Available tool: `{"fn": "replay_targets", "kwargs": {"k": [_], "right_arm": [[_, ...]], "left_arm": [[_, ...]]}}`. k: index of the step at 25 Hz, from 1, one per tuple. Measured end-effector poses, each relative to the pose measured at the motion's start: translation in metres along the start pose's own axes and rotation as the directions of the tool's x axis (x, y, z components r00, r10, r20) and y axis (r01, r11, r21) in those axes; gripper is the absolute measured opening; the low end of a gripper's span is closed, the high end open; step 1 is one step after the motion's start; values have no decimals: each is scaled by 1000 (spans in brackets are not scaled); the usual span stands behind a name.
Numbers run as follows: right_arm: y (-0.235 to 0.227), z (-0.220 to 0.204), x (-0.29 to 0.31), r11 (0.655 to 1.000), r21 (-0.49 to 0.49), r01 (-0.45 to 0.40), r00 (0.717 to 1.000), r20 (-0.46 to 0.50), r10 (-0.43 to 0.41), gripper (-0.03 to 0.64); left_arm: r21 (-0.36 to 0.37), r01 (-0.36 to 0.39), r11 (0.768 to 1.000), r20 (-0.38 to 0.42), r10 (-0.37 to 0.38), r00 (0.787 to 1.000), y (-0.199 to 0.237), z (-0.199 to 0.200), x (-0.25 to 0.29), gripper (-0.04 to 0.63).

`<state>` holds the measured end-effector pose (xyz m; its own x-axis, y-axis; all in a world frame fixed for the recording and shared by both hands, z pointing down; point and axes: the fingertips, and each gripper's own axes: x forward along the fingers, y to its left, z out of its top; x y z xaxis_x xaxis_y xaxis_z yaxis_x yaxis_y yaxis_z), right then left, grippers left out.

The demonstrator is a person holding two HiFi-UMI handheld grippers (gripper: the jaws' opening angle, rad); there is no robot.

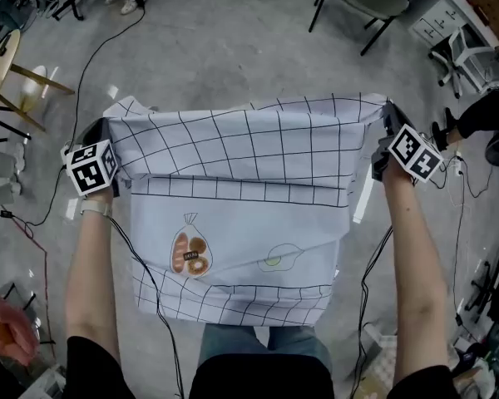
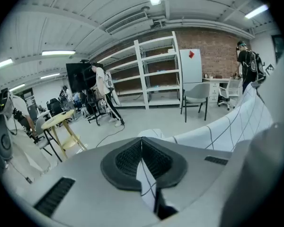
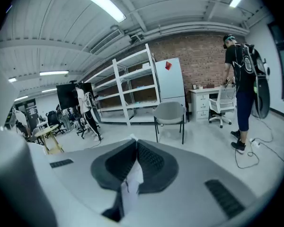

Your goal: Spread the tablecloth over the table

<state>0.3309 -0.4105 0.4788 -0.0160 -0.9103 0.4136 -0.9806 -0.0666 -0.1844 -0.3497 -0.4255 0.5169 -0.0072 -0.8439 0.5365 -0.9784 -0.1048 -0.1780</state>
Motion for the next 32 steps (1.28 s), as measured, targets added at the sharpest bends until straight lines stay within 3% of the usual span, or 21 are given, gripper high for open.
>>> {"fn": "replay_targets", "kwargs": {"k": [6,11,13,16,21,27,30,32], "right_arm": [[-10,74,9,998,57,-6,996,91,0,17],[-7,128,21,998,70,-4,988,155,-7,15],[-4,144,27,998,65,-4,986,168,-7,16],[-4,142,35,999,44,-4,992,130,-1,17],[0,91,46,1000,1,10,1000,5,-10,17],[2,33,53,1000,13,-22,990,-141,23,20],[5,17,48,1000,6,-23,980,-196,24,99],[6,12,39,1000,1,-12,979,-203,12,126]], "left_arm": [[96,14,995,78,-21,997,-1,105,25,12],[61,-32,998,141,23,990,15,179,42,12],[44,-50,998,144,43,989,17,191,49,12],[49,-38,998,102,33,994,2,176,57,14],[85,-13,996,13,12,1000,1,119,69,14],[113,45,993,-74,-37,997,-10,68,70,18],[126,92,988,-115,-78,990,-14,51,61,158],[136,110,985,-130,-92,987,-15,40,49,167]]}}
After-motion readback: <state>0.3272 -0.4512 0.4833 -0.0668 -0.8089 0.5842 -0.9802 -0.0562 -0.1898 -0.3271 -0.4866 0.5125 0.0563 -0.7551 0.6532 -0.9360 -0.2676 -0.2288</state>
